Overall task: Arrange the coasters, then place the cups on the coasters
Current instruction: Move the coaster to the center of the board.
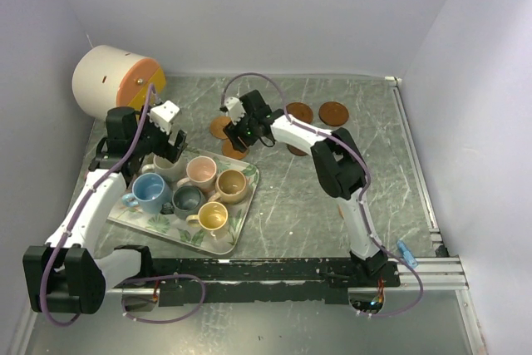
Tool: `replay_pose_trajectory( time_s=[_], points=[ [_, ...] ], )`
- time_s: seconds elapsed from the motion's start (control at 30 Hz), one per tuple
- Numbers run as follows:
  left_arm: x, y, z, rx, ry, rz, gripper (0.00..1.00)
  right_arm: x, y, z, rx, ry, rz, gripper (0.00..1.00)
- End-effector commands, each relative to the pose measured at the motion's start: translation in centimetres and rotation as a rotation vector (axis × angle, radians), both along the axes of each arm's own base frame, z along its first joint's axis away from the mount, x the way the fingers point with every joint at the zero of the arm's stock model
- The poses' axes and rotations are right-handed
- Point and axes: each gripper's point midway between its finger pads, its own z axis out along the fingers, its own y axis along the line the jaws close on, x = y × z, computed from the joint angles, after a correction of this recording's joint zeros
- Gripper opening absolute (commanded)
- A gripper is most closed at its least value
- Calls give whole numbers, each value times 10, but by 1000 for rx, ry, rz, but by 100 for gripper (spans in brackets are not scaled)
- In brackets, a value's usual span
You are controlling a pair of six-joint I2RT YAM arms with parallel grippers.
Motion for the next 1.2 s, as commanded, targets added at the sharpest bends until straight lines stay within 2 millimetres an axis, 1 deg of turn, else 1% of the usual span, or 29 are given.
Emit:
replay_pose_trajectory(
  time_s=[0.0, 0.1, 0.23, 0.4, 0.53, 0.57, 0.73, 0.77, 0.87, 0.97, 1.03, 1.17],
  points=[
    [0, -2, 11, 0, -47, -11, 100, 15, -2, -10, -38, -31, -48, 58],
    [0, -3, 10, 2, -50, -15, 100, 12, -14, -24, -93, -25, -55, 55],
    [0, -1, 7, 13, -48, -12, 100, 5, -31, -32, -143, -27, -56, 48],
    [-1, -2, 6, 15, -48, -20, 100, -3, -64, -35, -203, -16, -71, 40],
    [-2, -2, 6, 15, -46, -22, 100, -16, -93, -38, -248, 15, -73, 38],
    [-2, -2, 6, 15, -45, -22, 100, -24, -100, -38, -259, 22, -62, 37],
    [-1, -1, 5, 23, -43, -21, 100, -60, -121, -40, -294, 52, 12, 36],
    [-1, -1, 5, 23, -43, -21, 100, -66, -125, -37, -296, 54, 22, 36],
    [-2, -1, 6, 22, -43, -22, 100, -87, -141, -40, -332, 72, 42, 35],
    [-2, -2, 5, 21, -41, -25, 100, -103, -160, -43, -380, 74, 43, 34],
    [-2, -2, 4, 22, -40, -26, 100, -115, -168, -40, -389, 80, 53, 34],
    [-2, -1, 3, 25, -37, -25, 100, -151, -183, -43, -396, 152, 96, 34]
  ],
)
